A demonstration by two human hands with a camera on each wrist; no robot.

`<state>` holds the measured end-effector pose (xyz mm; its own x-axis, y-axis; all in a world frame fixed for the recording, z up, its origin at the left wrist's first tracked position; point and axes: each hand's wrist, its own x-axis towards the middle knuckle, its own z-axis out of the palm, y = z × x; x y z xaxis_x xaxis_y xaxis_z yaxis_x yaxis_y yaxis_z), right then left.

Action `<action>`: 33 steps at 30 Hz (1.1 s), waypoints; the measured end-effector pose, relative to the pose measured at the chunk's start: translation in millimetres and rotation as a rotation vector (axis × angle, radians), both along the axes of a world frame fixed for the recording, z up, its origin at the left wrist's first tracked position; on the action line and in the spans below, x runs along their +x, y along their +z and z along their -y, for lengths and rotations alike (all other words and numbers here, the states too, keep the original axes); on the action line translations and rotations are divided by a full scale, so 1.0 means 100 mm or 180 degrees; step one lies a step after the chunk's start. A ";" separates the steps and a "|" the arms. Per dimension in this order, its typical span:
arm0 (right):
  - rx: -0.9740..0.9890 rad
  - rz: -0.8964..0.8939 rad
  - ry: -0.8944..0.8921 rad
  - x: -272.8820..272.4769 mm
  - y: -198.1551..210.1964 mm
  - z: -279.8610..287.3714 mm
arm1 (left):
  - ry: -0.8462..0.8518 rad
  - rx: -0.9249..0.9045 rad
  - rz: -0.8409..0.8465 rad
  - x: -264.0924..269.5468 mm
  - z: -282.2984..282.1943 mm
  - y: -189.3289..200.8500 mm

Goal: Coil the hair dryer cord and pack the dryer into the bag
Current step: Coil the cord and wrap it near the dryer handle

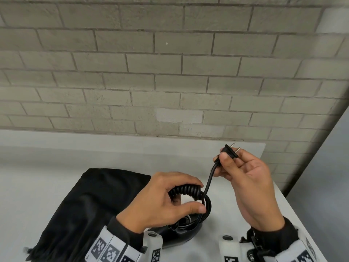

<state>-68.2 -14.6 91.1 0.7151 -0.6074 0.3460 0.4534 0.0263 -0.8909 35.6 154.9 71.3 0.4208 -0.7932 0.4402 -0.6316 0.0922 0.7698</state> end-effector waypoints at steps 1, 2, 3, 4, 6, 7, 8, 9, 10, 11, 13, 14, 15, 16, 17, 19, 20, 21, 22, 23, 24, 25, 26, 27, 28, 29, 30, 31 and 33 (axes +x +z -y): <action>0.0081 -0.0055 0.0020 0.01 -0.03 0.00 | 0.0017 -0.0001 0.0002 0.01 0.00 -0.01; 0.0157 -0.0135 0.0034 0.01 -0.07 0.01 | 0.0047 -0.0010 0.0020 0.01 0.01 -0.03; 0.0212 -0.0247 0.0031 0.01 -0.10 0.01 | 0.0083 -0.0035 0.0019 0.01 0.01 -0.04; 0.0236 -0.0385 0.0012 0.01 -0.14 0.00 | 0.0119 -0.0062 -0.0015 0.01 0.01 -0.05; 0.0239 -0.0685 -0.0060 0.00 -0.24 -0.03 | 0.0144 -0.0084 -0.0109 0.01 0.01 -0.06; 0.0229 -0.0821 -0.0116 -0.01 -0.29 -0.05 | 0.0133 -0.0066 -0.0142 0.01 0.01 -0.05; 0.0183 -0.0930 -0.0205 -0.02 -0.33 -0.07 | 0.0112 -0.0033 -0.0164 0.01 0.01 -0.05; 0.0074 -0.0983 -0.0312 -0.03 -0.38 -0.08 | 0.0092 0.0003 -0.0173 0.01 0.01 -0.04; -0.0122 -0.0983 -0.0422 -0.04 -0.42 -0.08 | 0.0077 0.0038 -0.0173 0.01 0.01 -0.03; -0.0377 -0.0958 -0.0516 -0.06 -0.43 -0.09 | 0.0067 0.0072 -0.0172 0.02 0.01 -0.02; -0.0796 -0.0929 -0.0569 -0.10 -0.44 -0.09 | 0.0038 0.0129 -0.0162 0.03 0.00 0.00; -0.0868 -0.0926 -0.0504 -0.13 -0.45 -0.09 | 0.0021 0.0150 -0.0144 0.03 0.00 0.00; -0.0863 -0.0935 -0.0374 -0.16 -0.46 -0.09 | 0.0011 0.0165 -0.0113 0.03 0.00 0.00; -0.0805 -0.0966 -0.0183 -0.19 -0.47 -0.10 | 0.0012 0.0172 -0.0065 0.03 0.00 0.01; -0.0693 -0.1011 0.0075 -0.22 -0.48 -0.11 | 0.0020 0.0164 0.0003 0.02 0.01 0.01; -0.0311 -0.1142 0.0688 -0.27 -0.52 -0.19 | 0.0056 0.0099 0.0188 -0.02 0.01 0.01; -0.0099 -0.1235 0.0989 -0.29 -0.55 -0.24 | 0.0087 0.0036 0.0300 -0.03 0.02 0.00; 0.0101 -0.1347 0.1219 -0.30 -0.59 -0.30 | 0.0109 -0.0054 0.0399 -0.06 0.02 0.00; 0.0300 -0.1466 0.1349 -0.31 -0.63 -0.35 | 0.0118 -0.0160 0.0468 -0.08 0.03 -0.02; 0.0499 -0.1576 0.1372 -0.32 -0.66 -0.39 | 0.0125 -0.0264 0.0517 -0.11 0.03 -0.03; 0.0706 -0.1684 0.1333 -0.32 -0.69 -0.42 | 0.0144 -0.0354 0.0569 -0.14 0.04 -0.05; 0.0926 -0.1803 0.1312 -0.34 -0.70 -0.43 | 0.0177 -0.0437 0.0636 -0.17 0.04 -0.06; 0.1184 -0.1895 0.1340 -0.36 -0.69 -0.44 | 0.0204 -0.0525 0.0719 -0.20 0.05 -0.08; 0.1456 -0.1937 0.1420 -0.39 -0.66 -0.43 | 0.0204 -0.0614 0.0804 -0.23 0.05 -0.11; 0.1702 -0.1945 0.1498 -0.43 -0.63 -0.40 | 0.0161 -0.0695 0.0880 -0.27 0.06 -0.13; 0.1890 -0.1939 0.1552 -0.47 -0.61 -0.37 | 0.0077 -0.0767 0.0953 -0.30 0.06 -0.15; 0.2060 -0.1896 0.1614 -0.52 -0.59 -0.33 | -0.0042 -0.0845 0.1040 -0.34 0.07 -0.17; 0.2181 -0.1861 0.1706 -0.56 -0.58 -0.30 | -0.0177 -0.0937 0.1139 -0.39 0.08 -0.20; 0.2270 -0.1842 0.1981 -0.65 -0.55 -0.27 | -0.0448 -0.1143 0.1330 -0.47 0.11 -0.28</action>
<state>-132.9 12.3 36.1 0.9052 -0.0127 -0.4248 -0.2970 0.6960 -0.6537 -11.2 143.5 43.4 0.0539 -0.5990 0.7990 -0.8384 0.4075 0.3620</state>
